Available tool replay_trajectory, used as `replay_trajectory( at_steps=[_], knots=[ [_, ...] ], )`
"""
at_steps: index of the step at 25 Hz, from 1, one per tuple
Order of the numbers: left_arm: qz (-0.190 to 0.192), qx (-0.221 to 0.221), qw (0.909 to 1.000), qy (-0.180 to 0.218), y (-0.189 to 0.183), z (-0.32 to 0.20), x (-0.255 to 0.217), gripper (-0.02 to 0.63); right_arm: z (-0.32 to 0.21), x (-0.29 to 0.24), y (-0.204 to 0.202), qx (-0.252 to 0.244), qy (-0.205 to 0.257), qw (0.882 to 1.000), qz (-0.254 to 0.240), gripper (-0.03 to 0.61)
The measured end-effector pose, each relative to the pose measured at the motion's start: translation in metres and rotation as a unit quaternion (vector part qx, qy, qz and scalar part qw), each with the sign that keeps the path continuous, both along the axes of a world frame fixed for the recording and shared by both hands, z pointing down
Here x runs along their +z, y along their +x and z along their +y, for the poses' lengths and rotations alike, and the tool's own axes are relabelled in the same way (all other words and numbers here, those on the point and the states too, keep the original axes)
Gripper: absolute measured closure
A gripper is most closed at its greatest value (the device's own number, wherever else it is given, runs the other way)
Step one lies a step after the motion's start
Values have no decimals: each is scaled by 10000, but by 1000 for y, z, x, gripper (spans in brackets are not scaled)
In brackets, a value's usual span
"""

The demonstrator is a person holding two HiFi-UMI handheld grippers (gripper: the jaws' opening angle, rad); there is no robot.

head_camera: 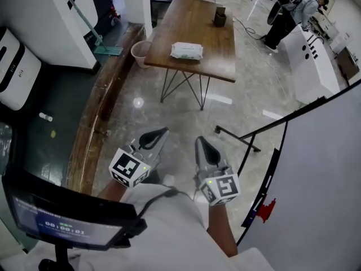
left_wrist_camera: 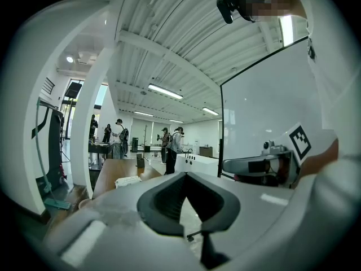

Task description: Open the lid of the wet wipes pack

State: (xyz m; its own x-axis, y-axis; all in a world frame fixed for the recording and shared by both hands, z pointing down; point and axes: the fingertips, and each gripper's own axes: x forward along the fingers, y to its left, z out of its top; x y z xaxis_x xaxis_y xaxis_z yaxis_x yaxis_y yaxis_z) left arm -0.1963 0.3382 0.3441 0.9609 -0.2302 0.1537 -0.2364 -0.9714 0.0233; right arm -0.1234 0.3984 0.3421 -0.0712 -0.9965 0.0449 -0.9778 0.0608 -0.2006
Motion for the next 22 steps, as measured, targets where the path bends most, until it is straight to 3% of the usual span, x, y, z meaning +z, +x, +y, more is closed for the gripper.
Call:
replay_trajectory(
  at_steps=[12, 22],
  knots=[
    [-66, -13, 10000, 70, 25, -20, 1, 609, -13, -2, 33, 113, 97, 9998, -92, 569],
    [35, 204, 9998, 36, 76, -95, 13, 609, -79, 17, 73, 286, -63, 9996, -30, 569]
  ],
)
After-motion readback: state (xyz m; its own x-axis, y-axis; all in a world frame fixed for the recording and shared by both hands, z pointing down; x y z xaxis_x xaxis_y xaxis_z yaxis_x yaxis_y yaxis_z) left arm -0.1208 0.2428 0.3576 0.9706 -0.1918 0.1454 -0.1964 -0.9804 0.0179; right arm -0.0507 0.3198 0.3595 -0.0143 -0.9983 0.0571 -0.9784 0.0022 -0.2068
